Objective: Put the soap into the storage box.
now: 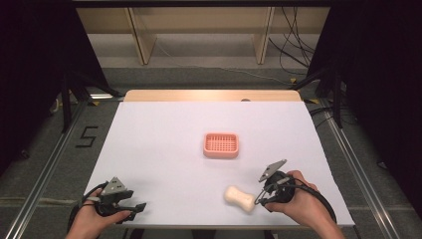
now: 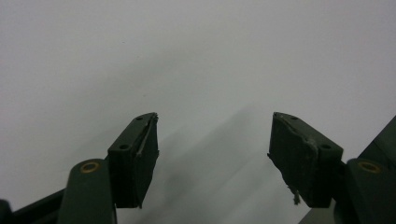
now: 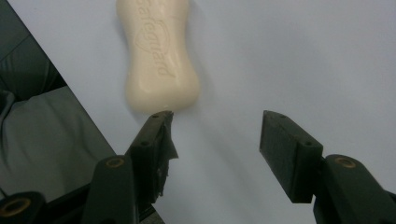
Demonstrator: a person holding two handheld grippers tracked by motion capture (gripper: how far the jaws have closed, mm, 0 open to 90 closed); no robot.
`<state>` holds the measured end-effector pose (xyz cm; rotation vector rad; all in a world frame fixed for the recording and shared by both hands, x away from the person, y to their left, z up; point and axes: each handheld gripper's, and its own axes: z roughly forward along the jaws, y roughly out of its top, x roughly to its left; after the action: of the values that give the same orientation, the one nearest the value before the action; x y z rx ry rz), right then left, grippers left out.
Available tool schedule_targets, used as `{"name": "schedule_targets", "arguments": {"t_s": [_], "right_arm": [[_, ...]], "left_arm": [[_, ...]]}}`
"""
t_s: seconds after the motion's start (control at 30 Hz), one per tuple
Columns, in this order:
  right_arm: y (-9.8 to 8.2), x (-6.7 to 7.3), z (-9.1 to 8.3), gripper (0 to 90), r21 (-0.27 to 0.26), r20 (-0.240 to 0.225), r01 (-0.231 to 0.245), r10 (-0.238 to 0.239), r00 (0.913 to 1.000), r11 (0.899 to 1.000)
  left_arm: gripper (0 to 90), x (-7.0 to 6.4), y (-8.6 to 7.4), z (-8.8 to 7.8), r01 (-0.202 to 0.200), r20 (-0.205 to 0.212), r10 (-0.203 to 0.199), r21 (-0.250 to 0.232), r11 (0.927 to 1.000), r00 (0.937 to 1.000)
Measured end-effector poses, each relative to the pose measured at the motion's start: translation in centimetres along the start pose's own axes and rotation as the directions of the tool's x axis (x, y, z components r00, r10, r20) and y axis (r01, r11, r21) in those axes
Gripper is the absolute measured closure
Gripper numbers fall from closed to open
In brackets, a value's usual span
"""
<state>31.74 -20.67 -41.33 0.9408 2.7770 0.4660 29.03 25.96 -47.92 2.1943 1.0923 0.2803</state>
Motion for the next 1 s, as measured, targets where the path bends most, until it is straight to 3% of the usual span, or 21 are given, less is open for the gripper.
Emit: {"name": "schedule_targets", "arguments": {"t_s": [0.03, 0.13, 0.2, 0.27, 0.33, 0.47, 0.67, 0.77, 0.8, 1.0], "right_arm": [[0.4, 0.1, 0.0, 43.5, 0.010, -0.012, 0.021, -0.021, 0.9997, 1.000], [0.6, 0.2, 0.1, 43.2, 0.016, -0.016, 0.024, -0.024, 0.9996, 1.000], [1.4, 0.5, 0.5, 43.0, 0.046, -0.020, 0.065, -0.064, 0.9977, 0.997], [1.8, 0.8, 0.6, 43.2, 0.050, -0.044, 0.072, -0.069, 0.9966, 0.996], [2.1, 0.9, 0.7, 43.2, 0.063, -0.051, 0.074, -0.071, 0.9962, 0.995], [2.8, 1.1, 0.8, 43.2, 0.080, -0.067, 0.100, -0.095, 0.9932, 0.992], [3.6, 1.4, 1.1, 43.0, 0.097, -0.078, 0.119, -0.111, 0.9907, 0.988], [4.0, 1.6, 1.2, 42.9, 0.121, -0.080, 0.107, -0.097, 0.9920, 0.987], [4.1, 1.6, 1.4, 42.9, 0.115, -0.086, 0.132, -0.122, 0.9888, 0.985], [4.9, 1.8, 2.1, 42.4, 0.151, -0.098, 0.128, -0.114, 0.9886, 0.980]], "left_arm": [[32.4, 0.0, 0.0, 0.0, 0.005, -0.002, -0.005, -0.004, 1.0000, 1.0000], [32.4, 0.0, 0.0, 0.0, -0.010, -0.011, 0.010, -0.005, 0.9999, 0.9999], [32.4, 0.0, 0.0, 0.0, 0.001, -0.011, -0.001, -0.008, 1.0000, 0.9999], [32.4, 0.1, 0.0, -0.1, -0.017, -0.003, 0.017, -0.002, 0.9999, 0.9999], [32.4, 0.0, 0.0, 0.1, 0.005, -0.001, -0.005, -0.010, 0.9999, 1.0000], [32.3, 0.0, 0.0, 0.1, -0.003, -0.012, 0.003, 0.003, 1.0000, 0.9999], [32.3, 0.0, 0.0, 0.1, -0.002, -0.013, 0.002, 0.000, 1.0000, 0.9999], [32.3, 0.0, 0.0, 0.1, -0.005, -0.013, 0.005, 0.001, 1.0000, 0.9999], [32.3, 0.0, 0.0, 0.1, -0.005, -0.013, 0.005, 0.001, 1.0000, 0.9999], [32.3, 0.0, 0.0, 0.1, -0.005, -0.013, 0.005, 0.001, 1.0000, 0.9999]]}}
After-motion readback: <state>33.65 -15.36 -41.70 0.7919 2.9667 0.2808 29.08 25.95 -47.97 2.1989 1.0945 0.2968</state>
